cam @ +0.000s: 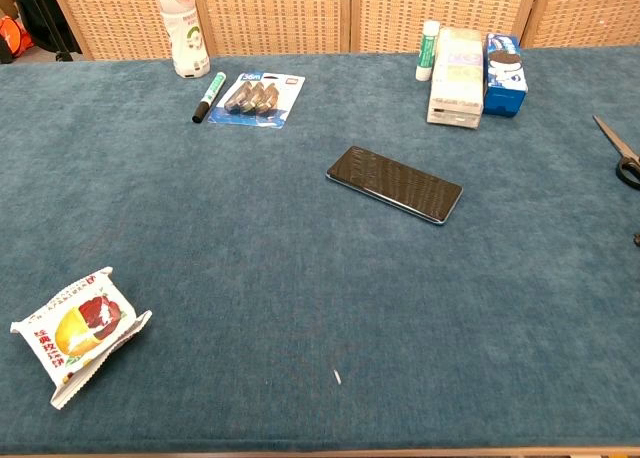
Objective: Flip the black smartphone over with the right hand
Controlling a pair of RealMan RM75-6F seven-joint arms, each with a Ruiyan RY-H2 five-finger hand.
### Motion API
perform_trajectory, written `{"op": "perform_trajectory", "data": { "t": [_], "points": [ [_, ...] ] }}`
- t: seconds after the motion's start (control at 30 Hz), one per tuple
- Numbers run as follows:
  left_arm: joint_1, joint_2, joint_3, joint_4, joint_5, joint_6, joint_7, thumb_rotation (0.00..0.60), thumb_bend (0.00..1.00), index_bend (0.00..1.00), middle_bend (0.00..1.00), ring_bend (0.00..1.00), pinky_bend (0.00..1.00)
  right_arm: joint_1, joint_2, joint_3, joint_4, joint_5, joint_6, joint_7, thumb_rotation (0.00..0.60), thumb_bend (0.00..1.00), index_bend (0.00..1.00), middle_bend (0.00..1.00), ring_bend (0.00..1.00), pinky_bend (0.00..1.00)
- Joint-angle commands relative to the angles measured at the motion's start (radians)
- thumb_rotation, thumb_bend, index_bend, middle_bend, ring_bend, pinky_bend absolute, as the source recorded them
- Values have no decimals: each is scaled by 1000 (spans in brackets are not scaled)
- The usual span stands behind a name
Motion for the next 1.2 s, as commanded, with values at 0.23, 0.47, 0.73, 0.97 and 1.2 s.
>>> {"op": "perform_trajectory", "data": {
  "t": [0.23, 0.47, 0.73, 0.97, 1.2],
  "points": [
    [0, 4, 0, -2, -5, -3, -5, 600, 0, 0, 0, 0, 0, 13, -2, -10, 5, 4, -30, 39, 600, 0, 10, 0, 0, 0],
    [-3, 7, -2, -4, -7, -5, -15, 600, 0, 0, 0, 0, 0, 111, -48, 35, 0, 33, -166, 10, 600, 0, 23, 0, 0, 0],
    [-7, 21, -9, -12, -28, -13, -49, 600, 0, 0, 0, 0, 0, 326, -212, 167, 25, 169, -424, -131, 600, 37, 102, 18, 0, 0],
    [-16, 37, -15, -7, -47, -27, -85, 600, 0, 0, 0, 0, 0, 474, -439, 235, 180, 324, -563, -243, 600, 286, 119, 42, 0, 0],
    [-20, 51, -17, -4, -57, -36, -118, 600, 0, 0, 0, 0, 0, 572, -632, 261, 345, 467, -622, -353, 600, 450, 119, 43, 0, 0]
  ]
}}
